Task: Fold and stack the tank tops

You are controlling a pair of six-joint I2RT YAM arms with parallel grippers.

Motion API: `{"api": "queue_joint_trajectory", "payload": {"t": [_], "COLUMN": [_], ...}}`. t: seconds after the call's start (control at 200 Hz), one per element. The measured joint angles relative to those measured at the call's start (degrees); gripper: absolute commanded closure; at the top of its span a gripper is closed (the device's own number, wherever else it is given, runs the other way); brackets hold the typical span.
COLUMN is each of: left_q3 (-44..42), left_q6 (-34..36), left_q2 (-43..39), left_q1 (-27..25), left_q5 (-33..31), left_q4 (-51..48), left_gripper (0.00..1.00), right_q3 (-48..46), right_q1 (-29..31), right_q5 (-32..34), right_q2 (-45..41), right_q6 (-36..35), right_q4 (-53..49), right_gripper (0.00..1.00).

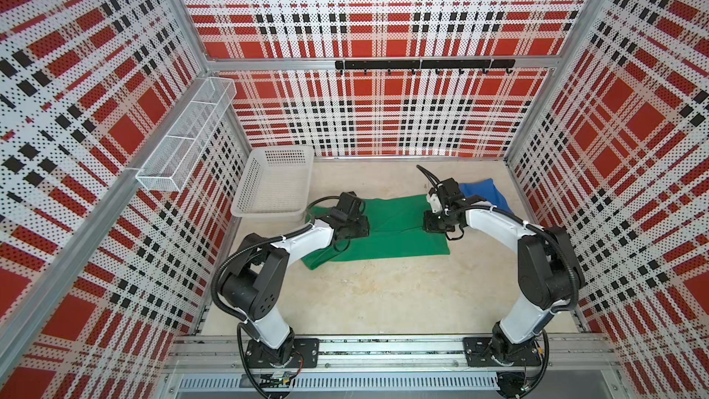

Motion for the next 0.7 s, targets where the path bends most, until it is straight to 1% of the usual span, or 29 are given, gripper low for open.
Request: {"api": "queue_joint_trajectory", "payload": {"t": [0.135, 0.331, 0.551, 0.702], "left_q3": [-2.1, -4.5, -9.8, -17.1], "left_q6": [-1.5, -1.6, -1.9, -4.4], "left_q2": [2.6, 3.2, 1.4, -4.1], "left_q1": [0.8, 2.8, 2.1, -0.3], "left_q5": [0.0, 0.0, 0.6, 1.9], "left_q4": [2.8, 6.5, 11.9, 14.5], "left_gripper": [0.58, 0.59, 0.61, 0.62], "right_q3": [-3.1, -6.2, -12.2, -17.9], "right_q1": [-1.6, -4.6, -5.0, -5.0], "right_q5": [1.2, 2.3, 3.9, 5.5], "right_q2": [3.3, 2.6, -1.7, -7.9], "right_q6": [1.1, 1.5, 3.1, 5.0], "right_q4": [2.8, 7.4, 10.6, 7.9], "right_gripper": [0.84, 0.84, 0.81, 0.80]}}
